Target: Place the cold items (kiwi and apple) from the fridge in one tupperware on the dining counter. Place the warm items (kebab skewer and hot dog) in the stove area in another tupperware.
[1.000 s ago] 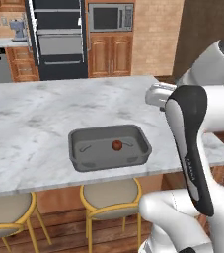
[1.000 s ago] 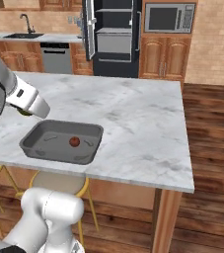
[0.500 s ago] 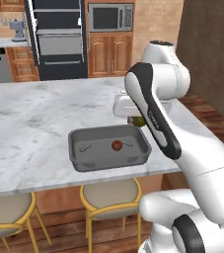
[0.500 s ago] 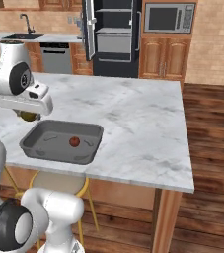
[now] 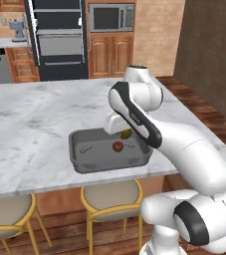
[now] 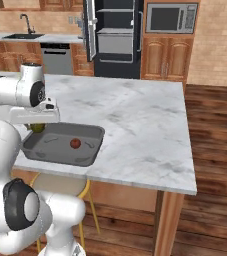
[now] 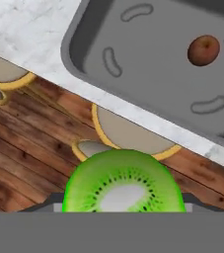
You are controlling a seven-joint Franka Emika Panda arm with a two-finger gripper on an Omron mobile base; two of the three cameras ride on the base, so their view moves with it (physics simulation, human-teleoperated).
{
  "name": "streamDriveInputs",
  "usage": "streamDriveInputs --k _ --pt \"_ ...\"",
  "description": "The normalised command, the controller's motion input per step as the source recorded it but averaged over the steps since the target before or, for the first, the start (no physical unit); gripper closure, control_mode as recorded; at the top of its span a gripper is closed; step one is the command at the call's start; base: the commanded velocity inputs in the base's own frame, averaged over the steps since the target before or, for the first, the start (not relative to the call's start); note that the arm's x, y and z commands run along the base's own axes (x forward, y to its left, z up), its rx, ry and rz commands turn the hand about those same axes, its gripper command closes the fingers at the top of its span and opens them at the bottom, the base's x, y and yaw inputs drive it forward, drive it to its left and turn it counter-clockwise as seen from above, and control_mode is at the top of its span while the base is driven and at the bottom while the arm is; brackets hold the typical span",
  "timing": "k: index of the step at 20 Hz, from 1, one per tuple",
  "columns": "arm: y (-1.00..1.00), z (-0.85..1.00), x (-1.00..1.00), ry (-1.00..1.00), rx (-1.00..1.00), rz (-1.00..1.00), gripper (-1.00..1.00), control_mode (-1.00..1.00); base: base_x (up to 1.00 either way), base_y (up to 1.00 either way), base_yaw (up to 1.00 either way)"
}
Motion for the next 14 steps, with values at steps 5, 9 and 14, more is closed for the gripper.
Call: streamDriveInputs --k 5,9,14 --pt "0.19 -0.7 0.7 0.1 0.0 0.38 1.0 -1.0 0.0 0.0 0.0" --pt "0.18 -0.66 0.68 0.11 0.0 0.37 1.0 -1.0 0.0 0.0 0.0" --pt "0.17 -0.55 0.7 0.07 0.0 0.35 1.0 -1.0 0.0 0.0 0.0"
